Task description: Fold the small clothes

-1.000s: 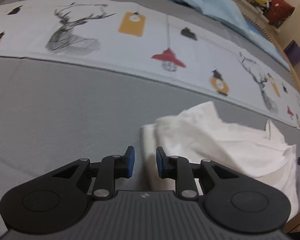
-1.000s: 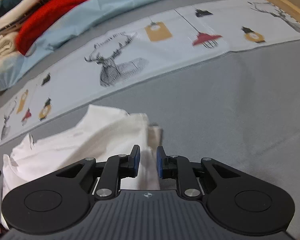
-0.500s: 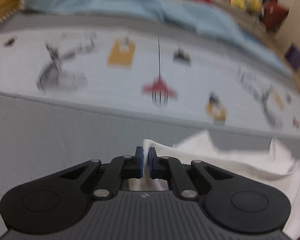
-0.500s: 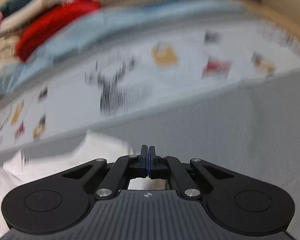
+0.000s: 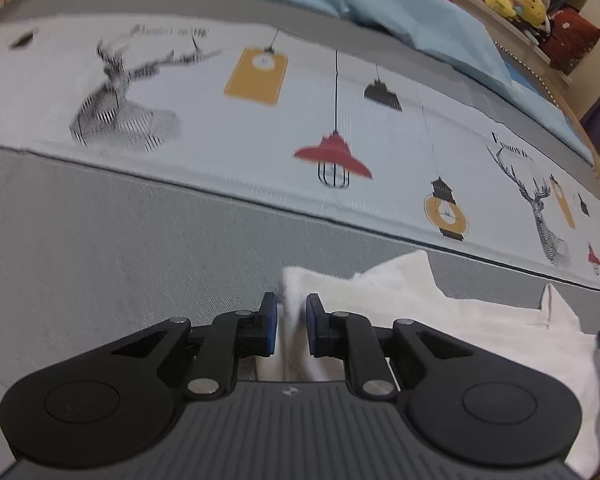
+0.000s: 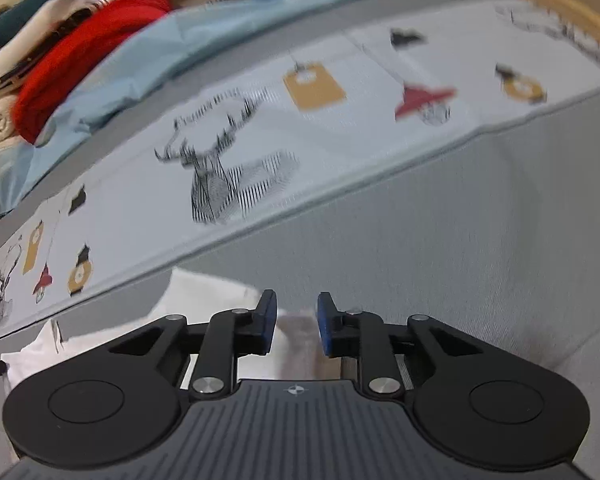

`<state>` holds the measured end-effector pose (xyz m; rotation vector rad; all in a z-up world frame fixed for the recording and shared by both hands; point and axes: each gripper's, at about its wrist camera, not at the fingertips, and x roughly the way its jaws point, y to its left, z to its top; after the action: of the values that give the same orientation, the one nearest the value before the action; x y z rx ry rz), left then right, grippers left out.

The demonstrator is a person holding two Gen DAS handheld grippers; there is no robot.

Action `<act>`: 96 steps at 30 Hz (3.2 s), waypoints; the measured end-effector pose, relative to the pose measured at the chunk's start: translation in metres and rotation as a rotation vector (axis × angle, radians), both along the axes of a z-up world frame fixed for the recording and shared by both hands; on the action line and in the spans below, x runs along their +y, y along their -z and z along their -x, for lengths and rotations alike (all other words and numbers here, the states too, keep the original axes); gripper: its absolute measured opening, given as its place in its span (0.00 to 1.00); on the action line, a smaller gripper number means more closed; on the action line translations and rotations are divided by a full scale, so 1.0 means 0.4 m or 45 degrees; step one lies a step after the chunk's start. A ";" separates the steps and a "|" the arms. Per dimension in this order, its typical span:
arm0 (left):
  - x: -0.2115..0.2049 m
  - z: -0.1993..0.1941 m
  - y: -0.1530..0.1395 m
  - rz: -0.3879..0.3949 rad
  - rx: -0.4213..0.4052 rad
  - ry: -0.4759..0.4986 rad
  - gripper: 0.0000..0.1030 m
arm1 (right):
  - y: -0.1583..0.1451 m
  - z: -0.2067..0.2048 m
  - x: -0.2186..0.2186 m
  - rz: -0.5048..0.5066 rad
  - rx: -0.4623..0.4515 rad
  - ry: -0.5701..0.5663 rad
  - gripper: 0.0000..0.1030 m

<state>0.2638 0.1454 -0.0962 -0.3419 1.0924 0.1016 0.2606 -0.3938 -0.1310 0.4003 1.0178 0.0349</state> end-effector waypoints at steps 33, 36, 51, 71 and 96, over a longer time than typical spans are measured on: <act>-0.062 0.043 -0.082 -0.020 -0.124 0.301 0.18 | -0.073 0.038 0.093 0.174 -0.191 -0.103 0.06; -0.105 0.102 -0.080 -0.024 -0.083 0.545 0.19 | -0.072 0.107 0.117 0.139 -0.126 -0.354 0.06; -0.079 0.318 0.039 -0.201 0.349 0.767 0.24 | -0.030 0.314 0.106 0.425 0.173 -0.584 0.08; -0.103 0.365 -0.028 -0.304 0.268 0.777 0.30 | -0.043 0.372 0.163 0.649 0.138 -0.628 0.33; -0.003 0.304 -0.243 -0.279 -0.074 0.352 0.33 | -0.226 0.425 0.236 0.609 -0.294 -0.442 0.35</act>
<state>0.1420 0.1442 0.0010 0.0041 1.0500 -0.0345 0.0906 -0.2996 -0.0406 -0.2157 0.8233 0.1430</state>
